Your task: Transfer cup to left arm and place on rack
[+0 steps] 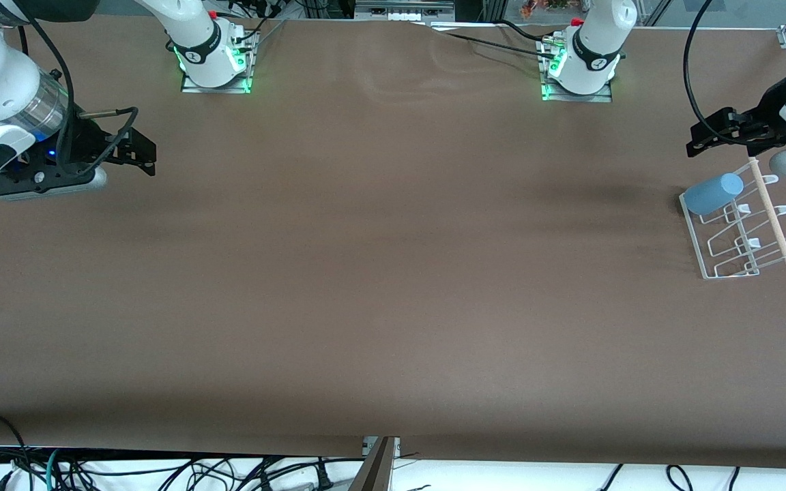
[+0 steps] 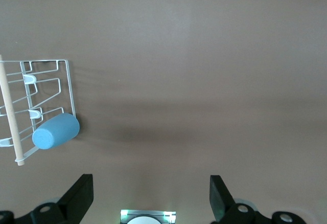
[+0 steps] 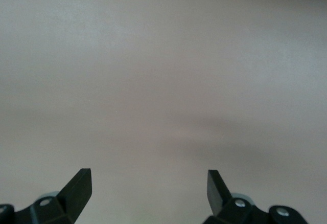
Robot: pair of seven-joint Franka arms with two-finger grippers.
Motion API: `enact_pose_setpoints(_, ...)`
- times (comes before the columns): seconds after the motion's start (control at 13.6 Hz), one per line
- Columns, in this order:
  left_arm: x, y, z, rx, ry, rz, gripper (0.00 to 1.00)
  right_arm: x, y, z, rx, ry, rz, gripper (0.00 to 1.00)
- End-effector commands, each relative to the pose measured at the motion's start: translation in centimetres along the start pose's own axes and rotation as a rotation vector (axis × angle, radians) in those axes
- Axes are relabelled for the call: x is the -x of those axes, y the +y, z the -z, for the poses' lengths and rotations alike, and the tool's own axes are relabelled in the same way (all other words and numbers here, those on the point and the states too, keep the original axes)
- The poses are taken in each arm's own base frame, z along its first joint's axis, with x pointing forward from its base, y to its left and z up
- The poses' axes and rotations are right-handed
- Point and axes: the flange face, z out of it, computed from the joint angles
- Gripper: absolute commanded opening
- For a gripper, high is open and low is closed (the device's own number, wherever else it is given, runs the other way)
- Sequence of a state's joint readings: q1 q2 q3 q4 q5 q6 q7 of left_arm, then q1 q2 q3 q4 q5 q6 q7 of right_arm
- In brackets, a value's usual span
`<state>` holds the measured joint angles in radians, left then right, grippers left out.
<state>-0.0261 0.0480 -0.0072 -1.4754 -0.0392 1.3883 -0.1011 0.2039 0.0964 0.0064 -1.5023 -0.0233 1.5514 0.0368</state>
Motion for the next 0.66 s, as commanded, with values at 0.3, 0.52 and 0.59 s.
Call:
enact_pose_setpoints(0.3,-1.32,0.51,-0.54,0.026,-0.010,-0.003,1.00,0.24,0.00,0.55,-0.009,-0.002,-0.009,1.00)
enact_pose_setpoints(0.52,-1.39,0.58,-0.60,0.024,-0.013,-0.005,1.00,0.16,-0.08,0.62,-0.010,0.006,-0.008,1.00)
enact_pose_setpoints(0.59,-1.42,0.75,-0.68,0.023,-0.015,-0.009,1.00,0.13,-0.07,0.64,-0.008,0.009,-0.008,1.00)
